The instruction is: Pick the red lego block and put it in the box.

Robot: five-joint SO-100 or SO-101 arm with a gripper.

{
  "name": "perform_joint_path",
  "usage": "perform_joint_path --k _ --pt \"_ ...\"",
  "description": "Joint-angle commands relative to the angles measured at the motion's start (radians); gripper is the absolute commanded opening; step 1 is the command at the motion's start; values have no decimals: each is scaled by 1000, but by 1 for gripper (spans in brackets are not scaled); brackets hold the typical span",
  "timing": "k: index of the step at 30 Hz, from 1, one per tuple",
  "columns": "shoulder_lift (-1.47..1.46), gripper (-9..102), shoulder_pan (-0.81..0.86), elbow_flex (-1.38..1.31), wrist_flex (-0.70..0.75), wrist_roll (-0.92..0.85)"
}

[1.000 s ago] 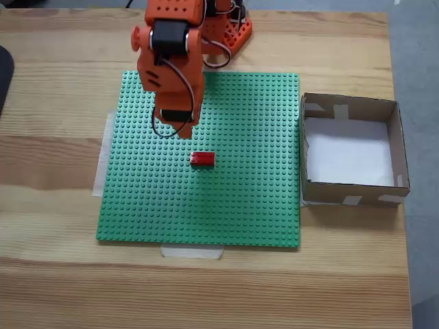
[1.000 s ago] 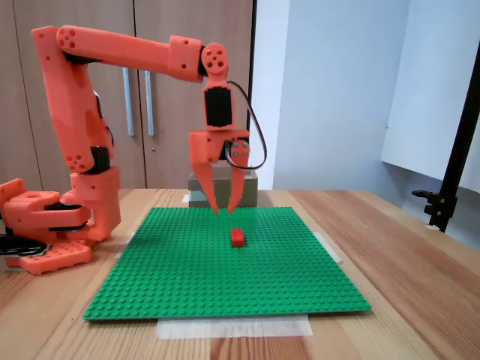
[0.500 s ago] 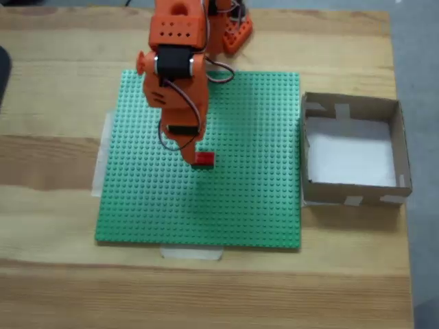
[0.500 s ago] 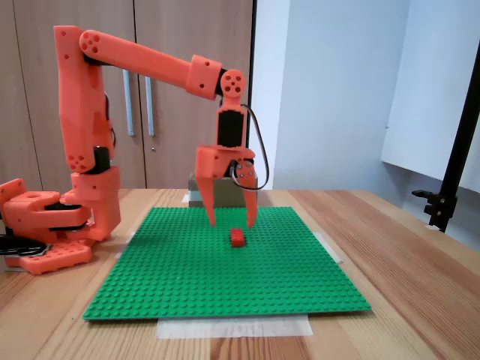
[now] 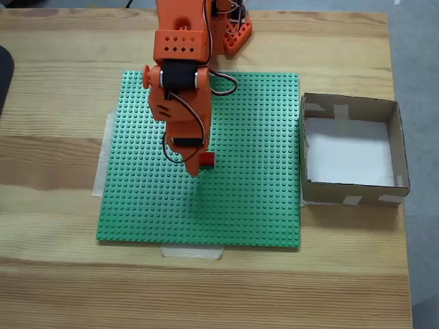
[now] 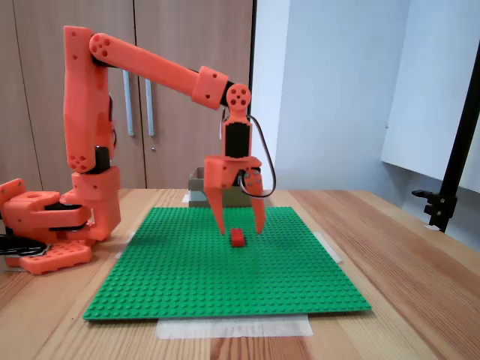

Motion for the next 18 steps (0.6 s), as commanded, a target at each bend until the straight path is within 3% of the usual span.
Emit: perform_joint_path --k 1,15,18 --pt "0 30 -11 6 -35 -2" --pt "-5 28 -12 77 -104 8" --pt "-5 23 -18 77 -114 -5"
